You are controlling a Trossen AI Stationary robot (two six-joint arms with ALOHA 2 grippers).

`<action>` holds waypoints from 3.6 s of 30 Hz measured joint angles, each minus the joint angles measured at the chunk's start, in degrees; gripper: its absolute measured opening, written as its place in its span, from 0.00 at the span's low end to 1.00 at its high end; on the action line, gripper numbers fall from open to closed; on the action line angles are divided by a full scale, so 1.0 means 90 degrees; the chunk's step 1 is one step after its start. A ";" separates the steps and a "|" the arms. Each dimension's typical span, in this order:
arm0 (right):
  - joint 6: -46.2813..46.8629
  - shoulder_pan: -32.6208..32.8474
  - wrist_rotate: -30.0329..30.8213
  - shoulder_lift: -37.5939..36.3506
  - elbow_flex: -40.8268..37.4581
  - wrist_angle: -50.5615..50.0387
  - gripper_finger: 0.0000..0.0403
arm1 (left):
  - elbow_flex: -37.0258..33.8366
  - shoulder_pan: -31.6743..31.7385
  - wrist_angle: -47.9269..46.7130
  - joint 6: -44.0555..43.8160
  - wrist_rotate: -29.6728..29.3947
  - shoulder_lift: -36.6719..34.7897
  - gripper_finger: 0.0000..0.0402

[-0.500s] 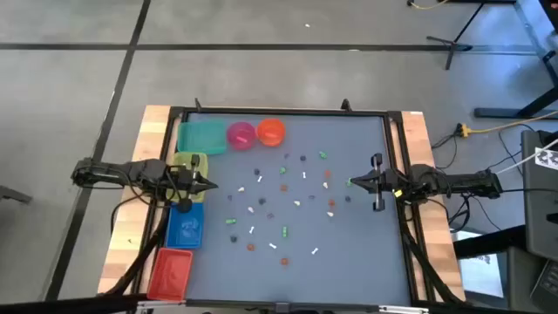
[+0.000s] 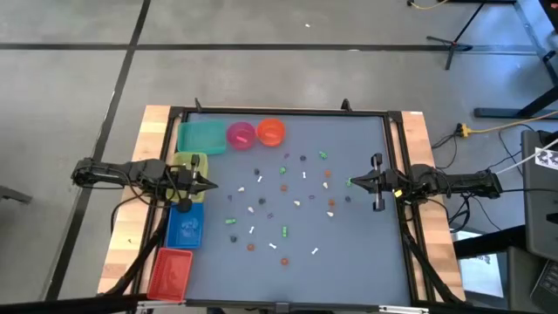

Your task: Sort Halloween decoration

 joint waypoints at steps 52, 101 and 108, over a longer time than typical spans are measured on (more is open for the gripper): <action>0.1782 0.0000 0.0497 0.0000 0.0001 0.0255 0.01 | -0.0002 -0.0001 0.0019 -0.0002 -0.0002 0.0000 0.00; 0.0295 -0.0027 0.1843 0.6031 0.4305 -0.4932 0.61 | -0.0002 -0.0001 0.0026 -0.0015 -0.0004 0.0002 0.00; -0.0159 -0.0612 0.1597 0.7099 0.4305 -0.4919 0.61 | -0.0002 -0.0002 0.0026 -0.0015 -0.0007 0.0000 0.00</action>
